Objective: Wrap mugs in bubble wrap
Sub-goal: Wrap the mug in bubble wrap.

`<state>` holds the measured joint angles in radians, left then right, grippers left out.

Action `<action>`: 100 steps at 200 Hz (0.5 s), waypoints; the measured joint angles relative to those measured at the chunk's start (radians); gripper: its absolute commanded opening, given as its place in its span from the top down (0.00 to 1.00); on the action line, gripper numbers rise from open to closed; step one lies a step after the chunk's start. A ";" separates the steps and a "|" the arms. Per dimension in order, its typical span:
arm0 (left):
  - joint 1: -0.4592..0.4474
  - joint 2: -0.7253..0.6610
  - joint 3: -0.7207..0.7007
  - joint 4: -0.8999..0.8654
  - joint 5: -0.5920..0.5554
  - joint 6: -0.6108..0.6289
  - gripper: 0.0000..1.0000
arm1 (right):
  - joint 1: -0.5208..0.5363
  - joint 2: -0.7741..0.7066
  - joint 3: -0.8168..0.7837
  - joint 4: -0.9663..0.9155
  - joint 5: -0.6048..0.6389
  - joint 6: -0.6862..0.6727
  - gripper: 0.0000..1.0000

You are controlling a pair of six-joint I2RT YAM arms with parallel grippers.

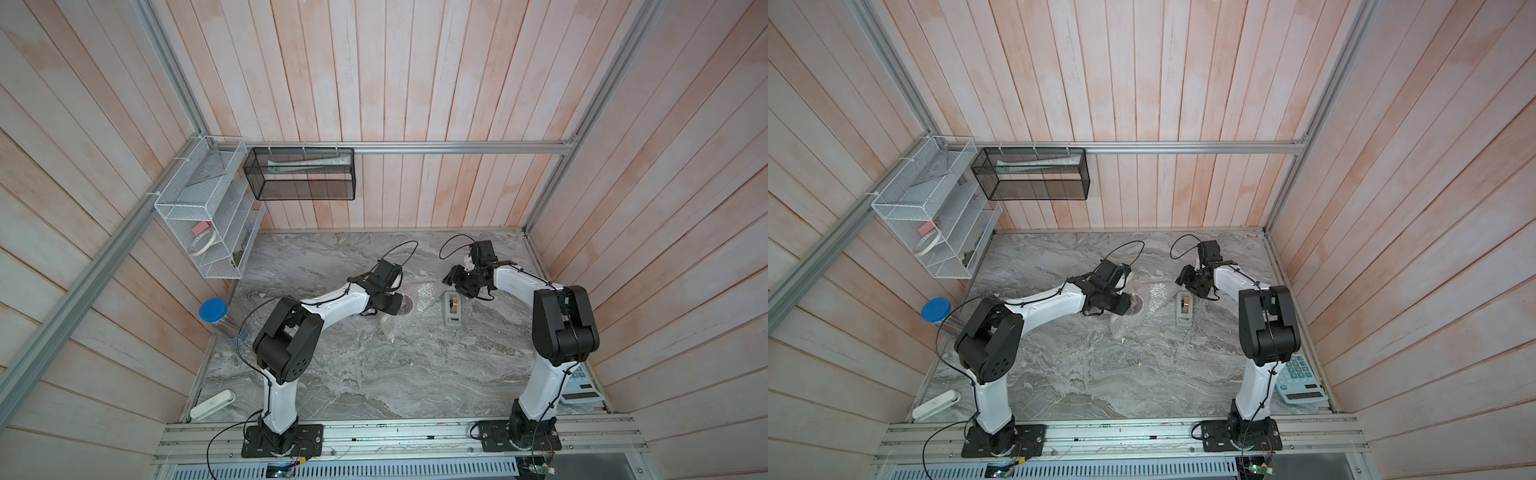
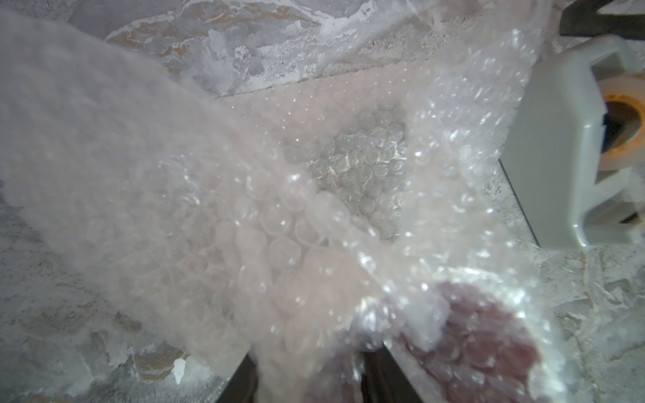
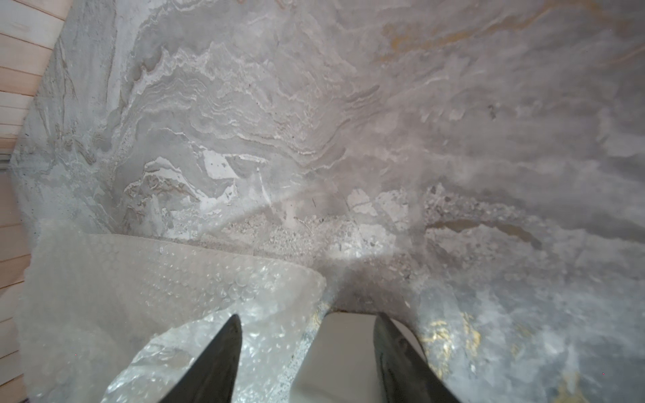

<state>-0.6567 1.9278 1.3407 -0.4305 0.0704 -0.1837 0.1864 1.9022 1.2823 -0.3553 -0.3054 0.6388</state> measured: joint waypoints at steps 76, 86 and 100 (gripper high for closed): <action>0.000 0.000 0.000 0.000 0.000 0.000 0.58 | 0.000 0.063 0.046 0.048 -0.038 0.023 0.47; 0.000 0.000 0.000 0.000 0.000 0.000 0.58 | 0.000 0.063 0.046 0.052 -0.042 0.024 0.48; 0.000 0.000 0.000 0.000 0.000 0.000 0.58 | 0.000 0.063 0.047 0.058 -0.049 0.027 0.51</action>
<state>-0.6567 1.9282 1.3407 -0.4301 0.0708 -0.1837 0.1864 1.9656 1.3289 -0.2977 -0.3542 0.6662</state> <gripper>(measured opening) 0.419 0.518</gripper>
